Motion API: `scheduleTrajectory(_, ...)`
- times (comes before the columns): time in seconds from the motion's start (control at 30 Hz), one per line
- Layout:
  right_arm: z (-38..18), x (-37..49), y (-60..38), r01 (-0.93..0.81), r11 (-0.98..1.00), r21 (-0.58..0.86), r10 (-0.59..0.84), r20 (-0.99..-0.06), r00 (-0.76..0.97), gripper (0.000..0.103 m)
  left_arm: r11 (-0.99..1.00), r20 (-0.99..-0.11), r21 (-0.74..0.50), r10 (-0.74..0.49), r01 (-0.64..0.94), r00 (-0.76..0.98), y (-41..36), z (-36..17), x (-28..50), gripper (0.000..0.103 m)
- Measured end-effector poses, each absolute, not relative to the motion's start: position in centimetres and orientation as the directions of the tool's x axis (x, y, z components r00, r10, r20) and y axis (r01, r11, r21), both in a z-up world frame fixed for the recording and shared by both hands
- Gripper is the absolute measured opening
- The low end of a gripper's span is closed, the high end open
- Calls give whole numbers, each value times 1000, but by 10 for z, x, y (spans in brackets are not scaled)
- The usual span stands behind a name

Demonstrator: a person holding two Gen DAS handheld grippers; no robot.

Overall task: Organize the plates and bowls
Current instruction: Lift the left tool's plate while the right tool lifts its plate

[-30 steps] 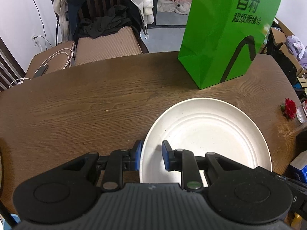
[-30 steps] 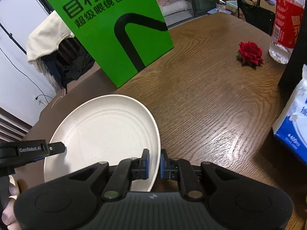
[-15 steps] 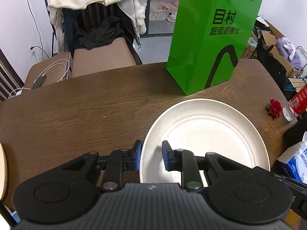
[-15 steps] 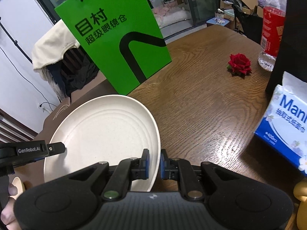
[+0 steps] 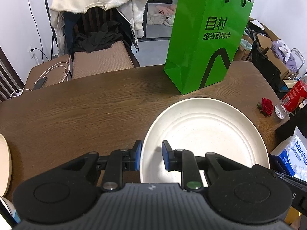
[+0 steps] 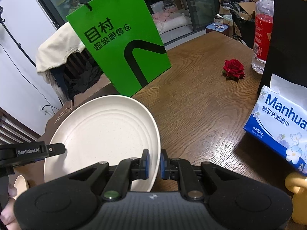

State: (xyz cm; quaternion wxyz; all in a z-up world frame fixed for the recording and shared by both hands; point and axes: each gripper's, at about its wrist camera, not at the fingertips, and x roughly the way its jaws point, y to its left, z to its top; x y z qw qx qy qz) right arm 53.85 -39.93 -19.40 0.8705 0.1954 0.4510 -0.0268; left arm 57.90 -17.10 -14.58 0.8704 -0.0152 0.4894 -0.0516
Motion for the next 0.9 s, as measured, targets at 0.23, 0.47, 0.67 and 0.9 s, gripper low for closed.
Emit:
scheduleTrajectory(0.23,-185,523,-387,206,930,304,125,-790,601,11,994,-847,-89,-112,68,519,-156,-141,564,23)
scheduleTrajectory(0.47,-177,505,-372,194,936,295,122,-785,607,11,993,-844,-96,-114,62,524,-143,-134,544,23)
scheduleTrajectory(0.67,-170,488,-360,183,939,292,123,-780,614,11,994,-842,-96,-114,60,528,-130,-128,528,23)
scheduleTrajectory(0.9,-164,472,-349,178,939,296,127,-776,618,11,994,-837,-95,-112,61,536,-120,-121,509,23)
